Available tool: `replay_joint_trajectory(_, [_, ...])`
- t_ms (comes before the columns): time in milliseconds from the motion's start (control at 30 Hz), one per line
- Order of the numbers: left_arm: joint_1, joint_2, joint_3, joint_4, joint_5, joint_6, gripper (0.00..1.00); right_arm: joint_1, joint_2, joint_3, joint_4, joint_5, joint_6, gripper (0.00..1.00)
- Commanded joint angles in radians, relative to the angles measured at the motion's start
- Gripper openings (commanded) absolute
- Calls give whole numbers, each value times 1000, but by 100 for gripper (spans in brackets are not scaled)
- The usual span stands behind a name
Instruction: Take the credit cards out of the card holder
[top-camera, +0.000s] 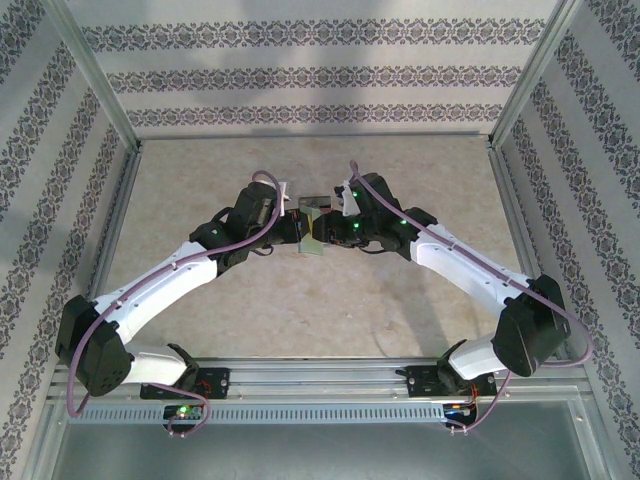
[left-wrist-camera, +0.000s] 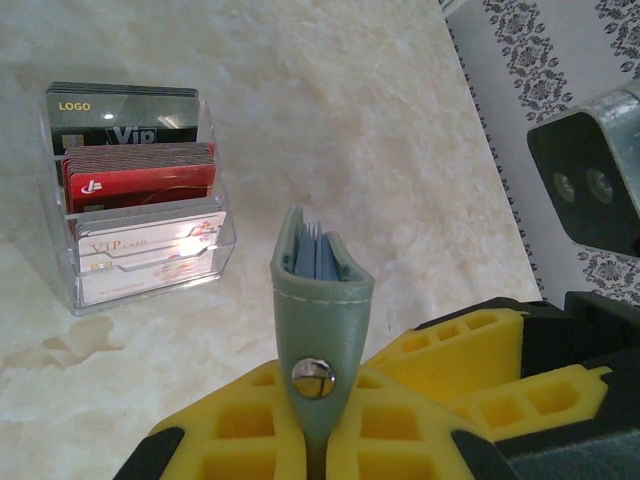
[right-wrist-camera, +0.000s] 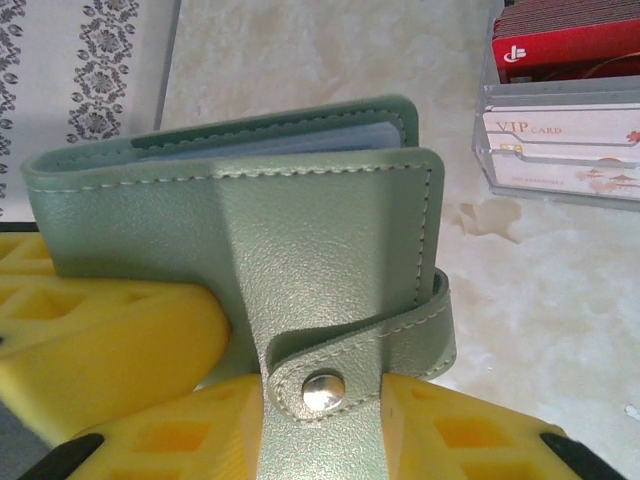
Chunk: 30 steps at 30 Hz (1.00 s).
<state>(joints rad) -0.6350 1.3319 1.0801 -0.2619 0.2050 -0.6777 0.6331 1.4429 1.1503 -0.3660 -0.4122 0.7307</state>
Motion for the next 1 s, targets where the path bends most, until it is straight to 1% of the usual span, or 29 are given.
replay_joint_trajectory(0, [-19, 5, 42, 53, 44, -10, 0, 9, 26, 38, 9, 74, -18, 33])
replay_joint_trajectory(167, [-19, 3, 43, 48, 42, -7, 0, 8, 29, 36, -27, 136, -48, 28])
replay_joint_trajectory(233, [-19, 4, 44, 47, 41, -4, 0, 7, 31, 36, -35, 142, -57, 24])
replay_joint_trajectory(467, [-19, 3, 43, 37, 29, -2, 0, 6, 21, 28, -83, 191, -85, 16])
replay_joint_trajectory(600, [-19, 3, 43, 38, 28, -1, 0, 4, 19, 25, -86, 184, -89, 4])
replay_joint_trajectory(667, [-19, 4, 43, 35, 25, 0, 0, 2, 15, 24, -89, 184, -91, 0])
replay_joint_trajectory(967, [-19, 3, 39, 18, 10, 8, 0, -23, -22, 2, -92, 172, -96, 0])
